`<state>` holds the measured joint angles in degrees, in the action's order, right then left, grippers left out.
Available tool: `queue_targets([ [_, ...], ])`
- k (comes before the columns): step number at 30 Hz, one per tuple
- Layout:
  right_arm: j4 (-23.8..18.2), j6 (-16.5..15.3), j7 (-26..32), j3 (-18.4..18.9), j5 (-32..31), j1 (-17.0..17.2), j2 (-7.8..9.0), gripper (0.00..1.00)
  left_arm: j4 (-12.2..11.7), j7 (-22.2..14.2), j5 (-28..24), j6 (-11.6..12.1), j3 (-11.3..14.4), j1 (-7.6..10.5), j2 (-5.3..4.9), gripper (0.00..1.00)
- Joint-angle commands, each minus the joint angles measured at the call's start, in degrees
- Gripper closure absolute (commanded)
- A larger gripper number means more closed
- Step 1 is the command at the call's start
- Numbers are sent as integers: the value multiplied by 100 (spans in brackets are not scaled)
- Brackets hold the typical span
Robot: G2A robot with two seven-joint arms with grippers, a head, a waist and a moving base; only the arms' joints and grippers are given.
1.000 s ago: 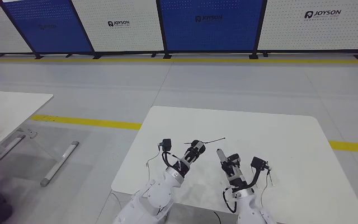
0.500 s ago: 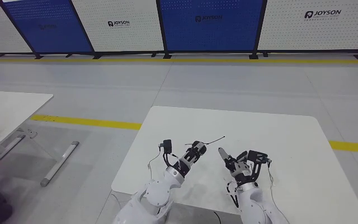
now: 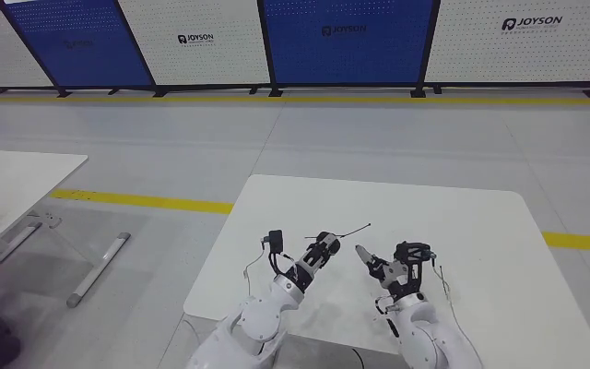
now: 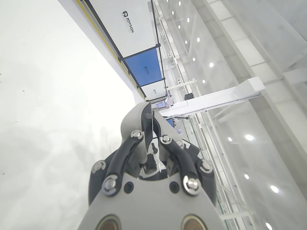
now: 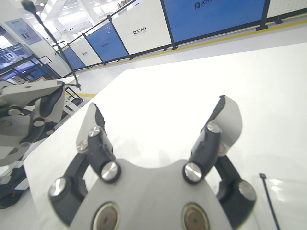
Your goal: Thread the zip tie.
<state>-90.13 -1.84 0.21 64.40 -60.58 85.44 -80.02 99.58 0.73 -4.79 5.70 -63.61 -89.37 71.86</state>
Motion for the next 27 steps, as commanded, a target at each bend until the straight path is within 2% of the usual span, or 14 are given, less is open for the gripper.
queue_targets([
  [1, 0, 5, -4, -3, 3, 2, -1, 0, -1, -1, -1, -1, 0, 1, 0, 100],
  [4, 0, 5, -4, -3, 3, 2, -1, 0, -1, -1, -1, -1, 0, 1, 0, 100],
  [6, 10, -316, 241, 19, 456, 1, -1, 0, -6, -18, -12, -8, 15, 8, 3, 100],
  [9, 34, -483, 365, 35, 645, -43, 4, 0, -3, -44, 24, -5, 69, 20, 10, 100],
  [13, 152, -501, 363, -39, 674, -145, -10, 0, 16, -33, 136, -13, 115, 13, 14, 100],
  [14, 178, -490, 354, -60, 679, -168, -15, 19, 19, -27, 151, -16, 121, 11, 15, 100],
  [15, 208, -477, 362, -84, 685, -189, -20, 53, 23, -22, 166, -18, 127, 9, 16, 100],
  [16, 245, -461, 391, -117, 690, -221, -26, 50, 28, -18, 186, -21, 133, 6, 17, 100],
  [23, 307, -458, 502, -253, 662, -301, -41, 55, 43, 44, 249, -30, 156, 4, 25, 100],
  [27, 263, -528, 521, -282, 652, -280, -34, 53, 14, 68, 257, -51, 177, 30, 35, 100],
])
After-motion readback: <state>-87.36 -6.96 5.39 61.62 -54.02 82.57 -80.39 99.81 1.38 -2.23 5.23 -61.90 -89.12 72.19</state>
